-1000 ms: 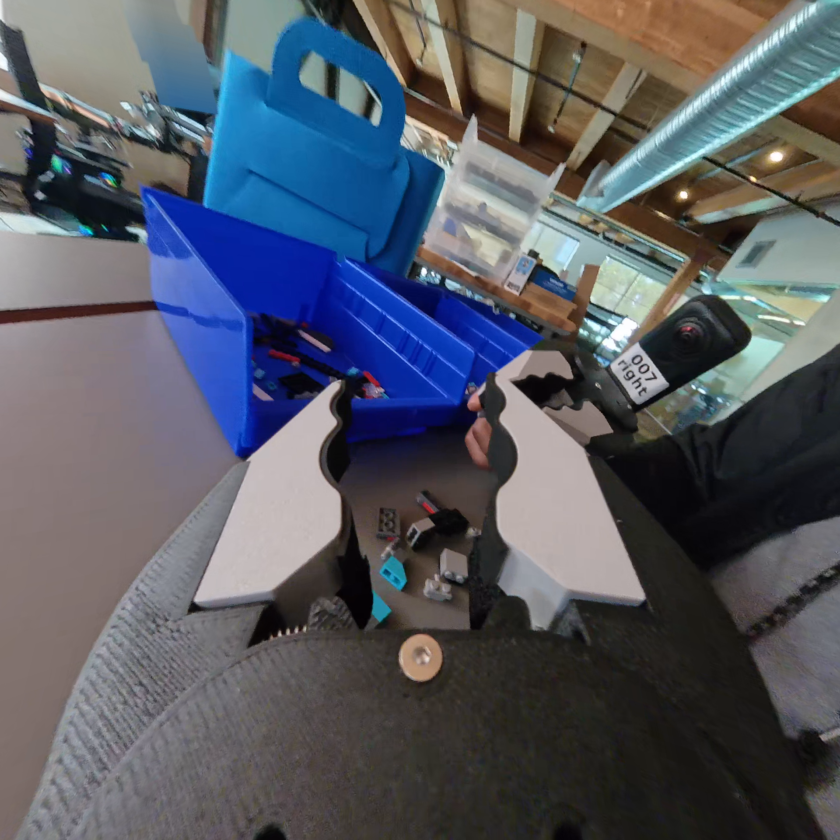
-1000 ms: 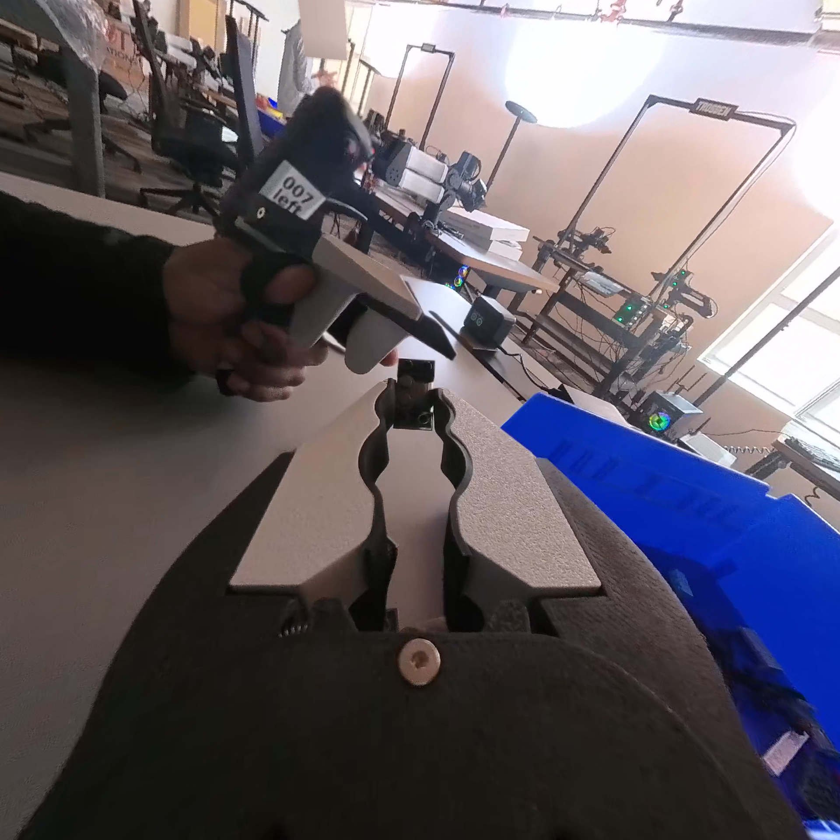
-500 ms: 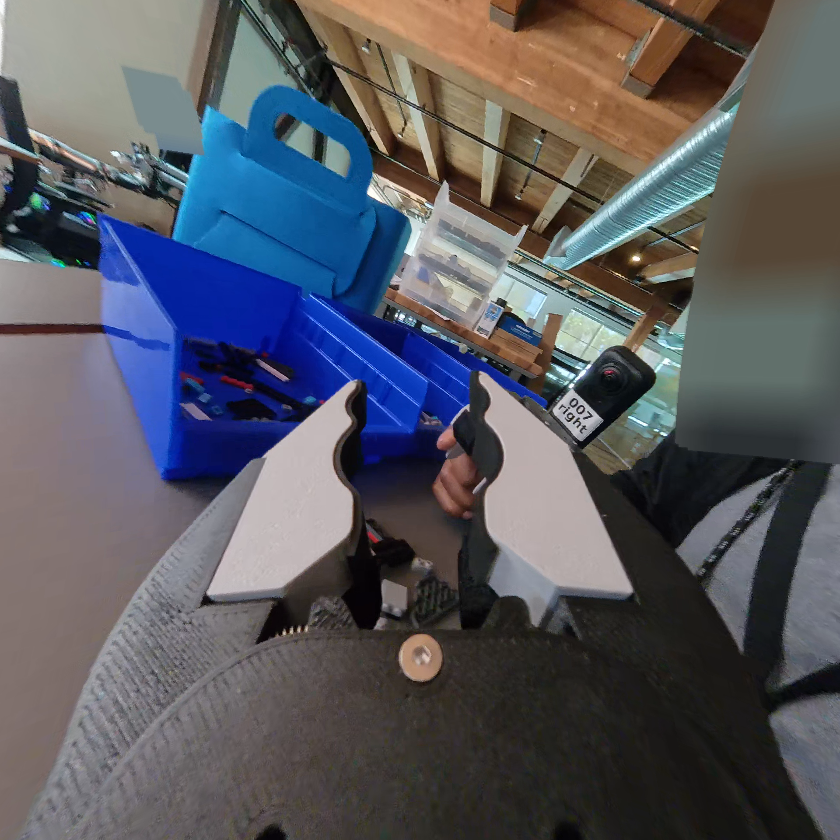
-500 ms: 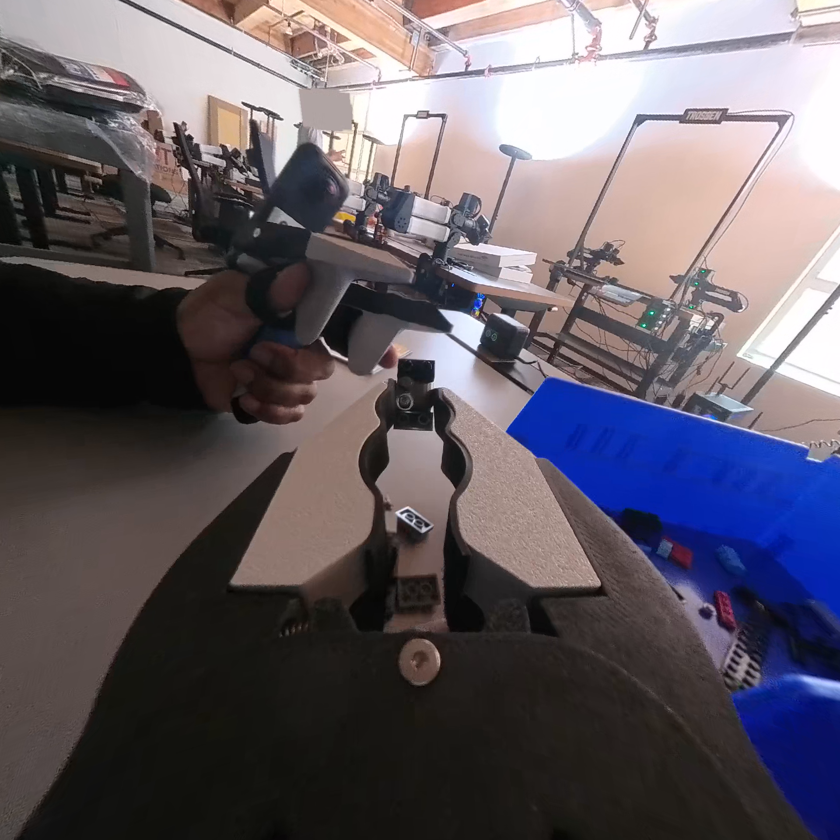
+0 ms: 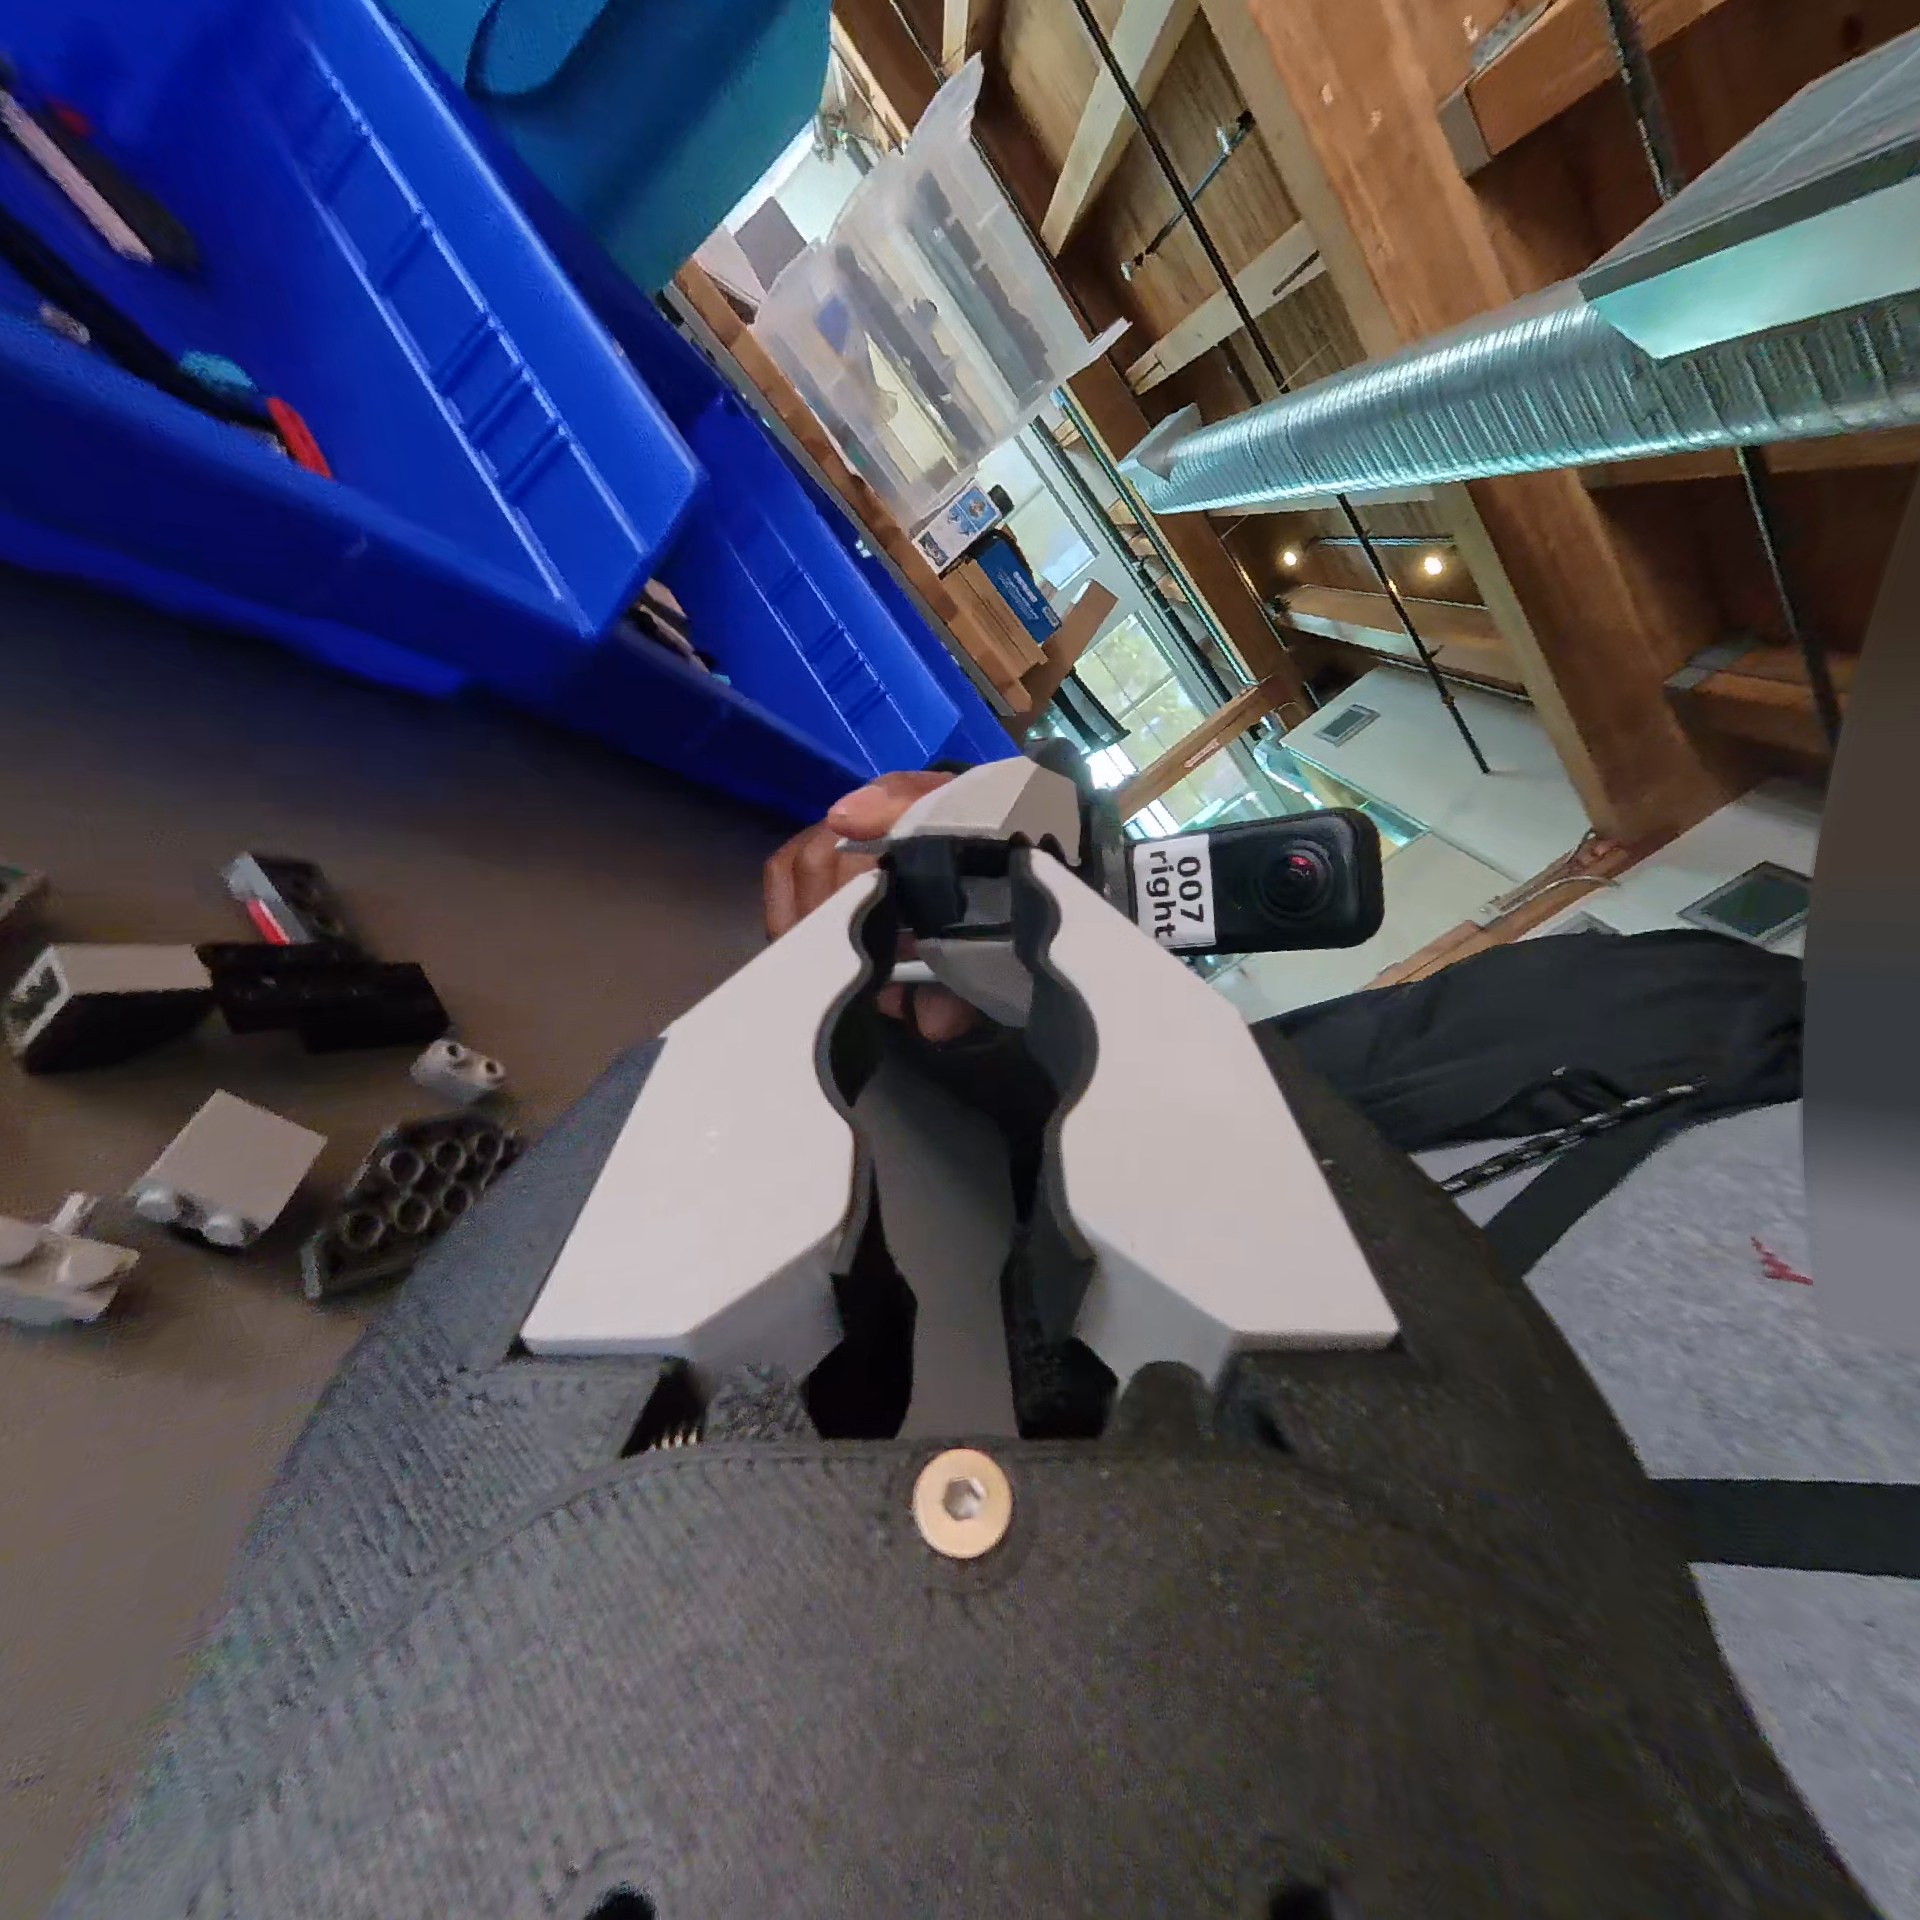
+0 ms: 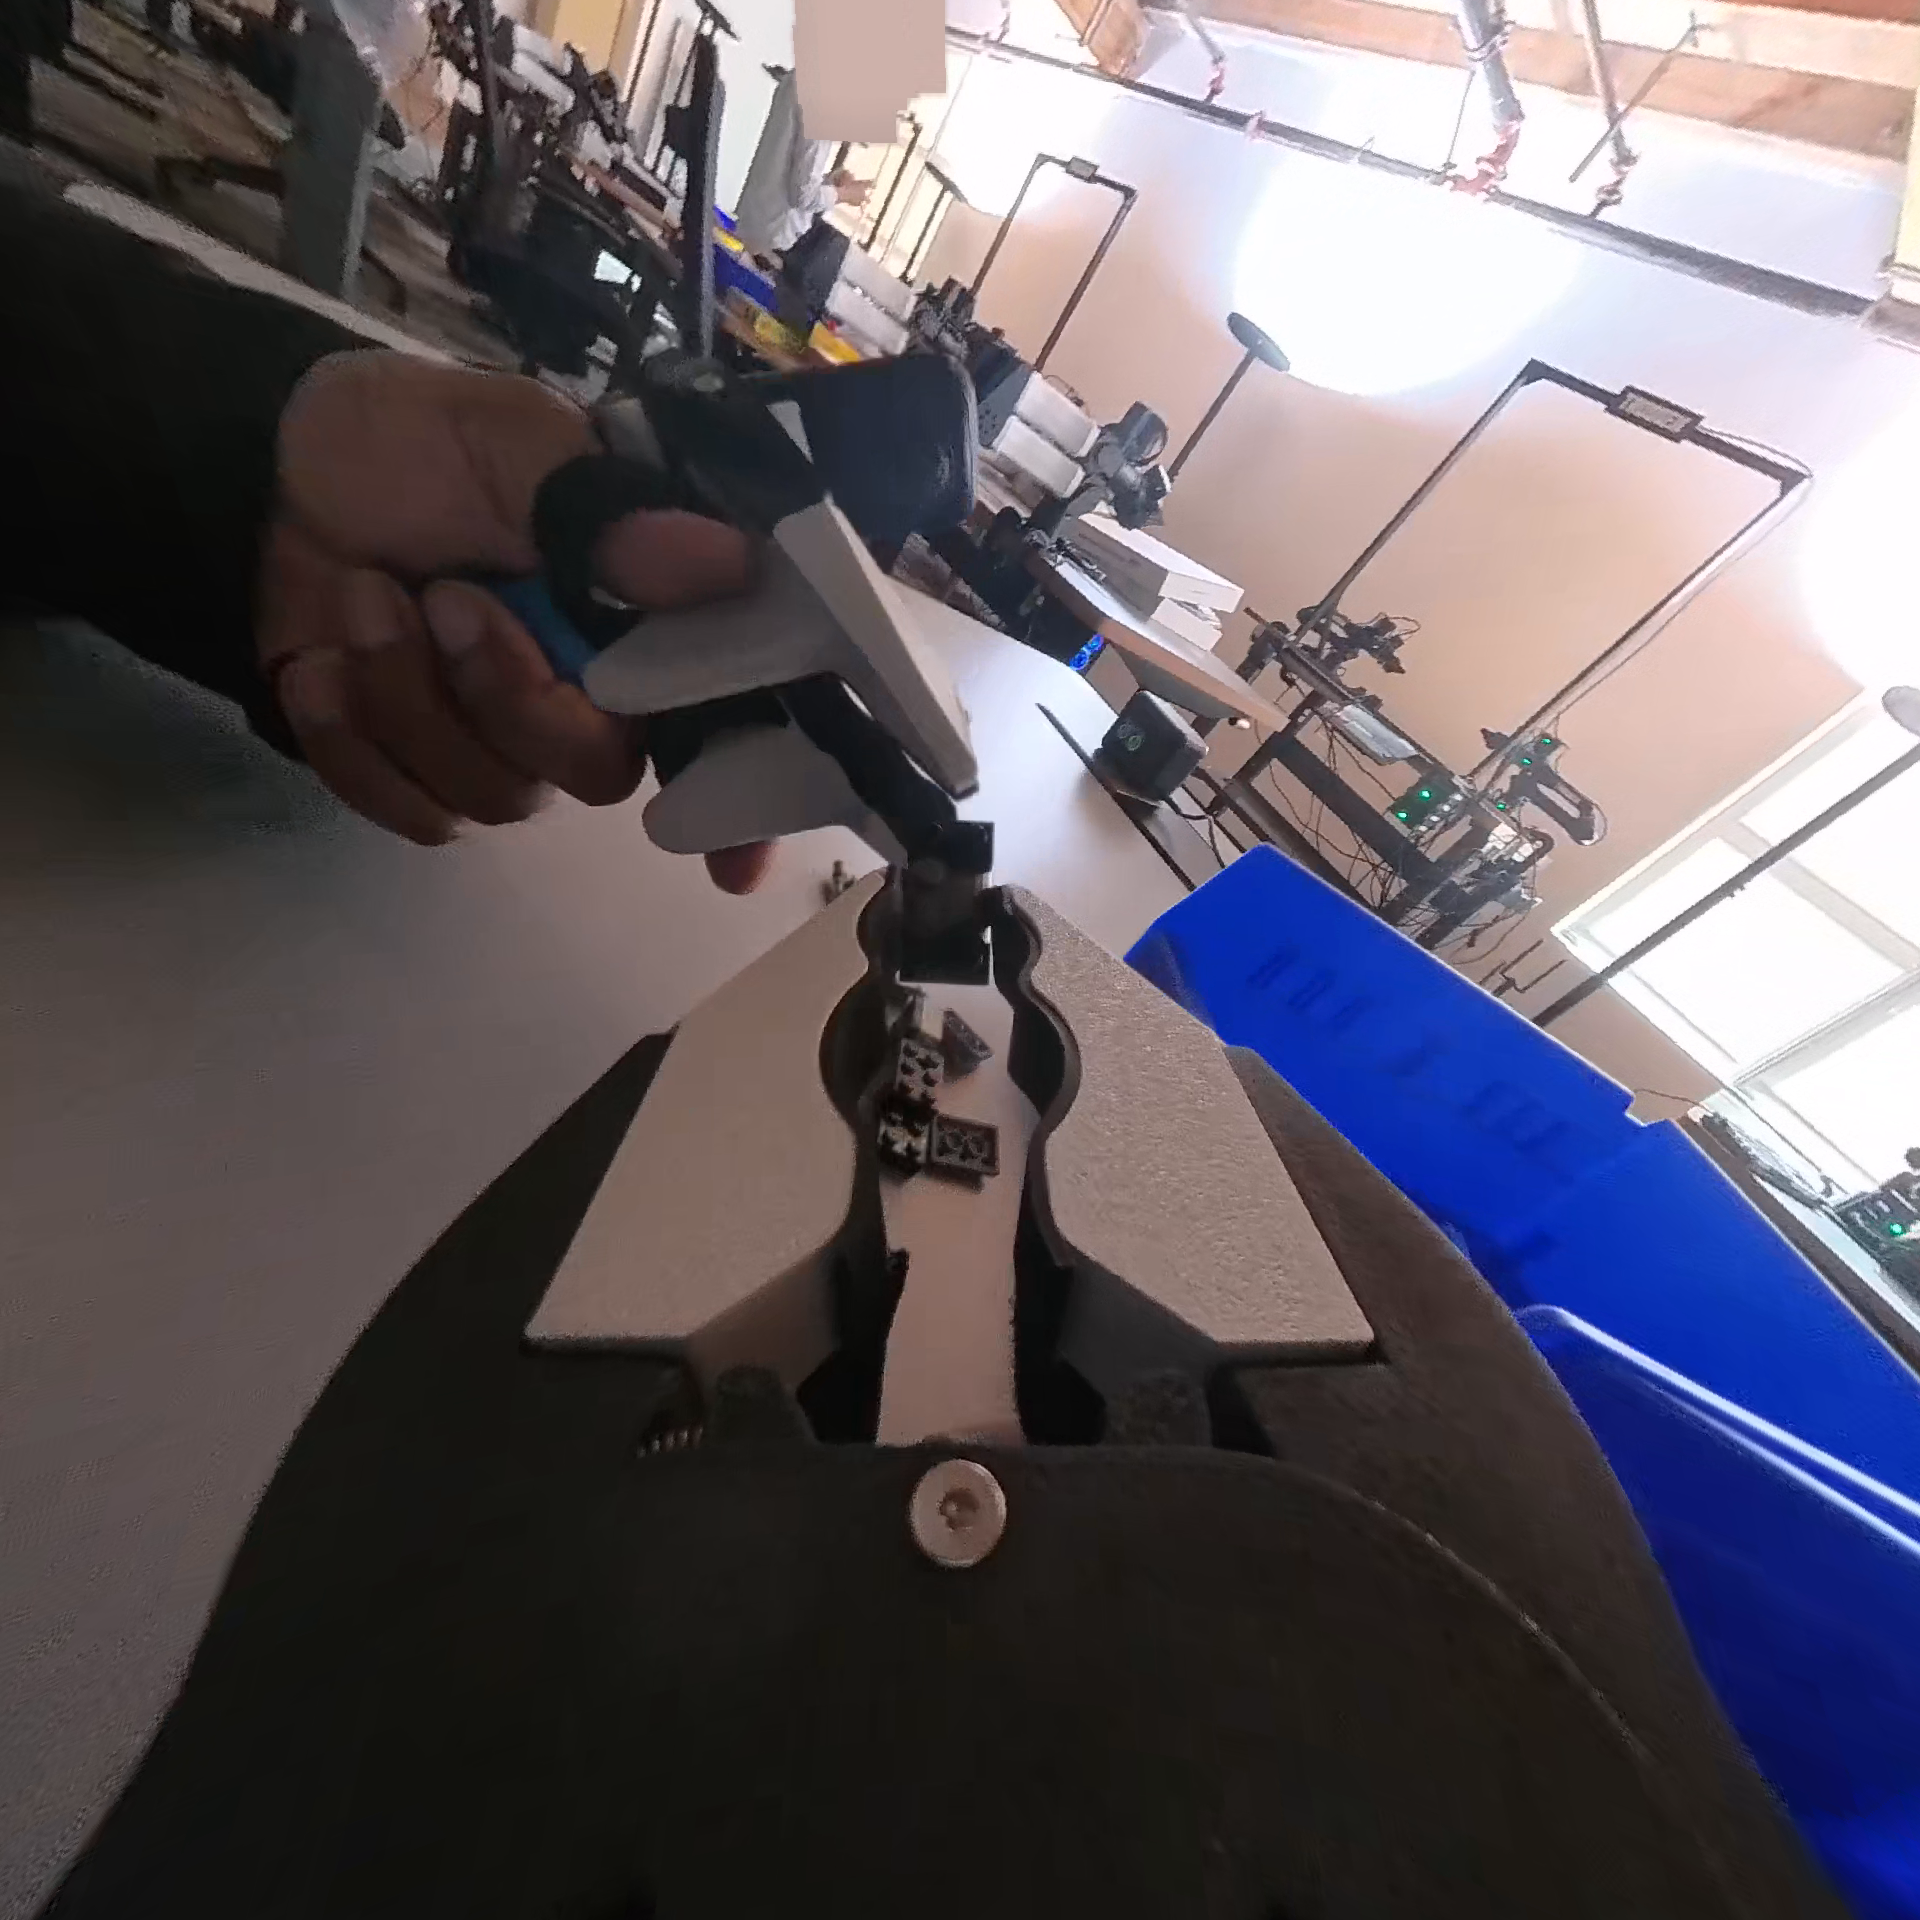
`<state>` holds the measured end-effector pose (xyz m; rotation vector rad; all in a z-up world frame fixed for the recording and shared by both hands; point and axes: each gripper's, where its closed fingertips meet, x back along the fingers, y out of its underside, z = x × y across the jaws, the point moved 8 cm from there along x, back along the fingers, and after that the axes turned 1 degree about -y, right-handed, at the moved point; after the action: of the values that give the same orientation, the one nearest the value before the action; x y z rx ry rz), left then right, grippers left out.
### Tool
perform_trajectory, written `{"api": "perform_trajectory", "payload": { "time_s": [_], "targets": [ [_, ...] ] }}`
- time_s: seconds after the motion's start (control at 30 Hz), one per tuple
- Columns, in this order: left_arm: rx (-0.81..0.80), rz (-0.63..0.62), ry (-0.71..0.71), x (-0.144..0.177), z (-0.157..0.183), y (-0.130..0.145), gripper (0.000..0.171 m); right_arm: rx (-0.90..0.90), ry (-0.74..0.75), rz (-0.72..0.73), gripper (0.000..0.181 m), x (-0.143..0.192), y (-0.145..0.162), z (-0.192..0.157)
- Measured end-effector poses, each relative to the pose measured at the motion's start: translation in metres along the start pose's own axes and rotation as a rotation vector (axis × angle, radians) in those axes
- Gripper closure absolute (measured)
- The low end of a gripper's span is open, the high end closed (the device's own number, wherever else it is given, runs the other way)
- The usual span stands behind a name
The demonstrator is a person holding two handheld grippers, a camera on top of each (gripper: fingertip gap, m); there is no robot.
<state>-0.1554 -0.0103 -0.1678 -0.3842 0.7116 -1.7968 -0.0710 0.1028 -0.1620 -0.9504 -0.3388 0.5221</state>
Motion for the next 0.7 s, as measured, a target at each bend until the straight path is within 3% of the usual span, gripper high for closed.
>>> {"api": "perform_trajectory", "payload": {
  "time_s": [0.17,0.43,0.6,0.7],
  "targets": [
    [0.061,-0.039,-0.024,-0.001,-0.011,0.002,0.157,0.012,-0.034,-0.035,0.164,0.000,0.007,-0.002],
    [0.068,-0.149,-0.040,-0.001,-0.016,-0.003,0.156,-0.083,-0.083,-0.062,0.164,-0.002,0.013,-0.002],
    [0.016,-0.167,-0.057,0.000,0.002,0.008,0.153,0.047,-0.101,-0.075,0.164,0.007,-0.001,-0.015],
    [-0.011,-0.175,-0.079,0.002,0.014,0.016,0.143,0.127,-0.093,-0.096,0.164,0.009,-0.007,-0.025]
  ]
}}
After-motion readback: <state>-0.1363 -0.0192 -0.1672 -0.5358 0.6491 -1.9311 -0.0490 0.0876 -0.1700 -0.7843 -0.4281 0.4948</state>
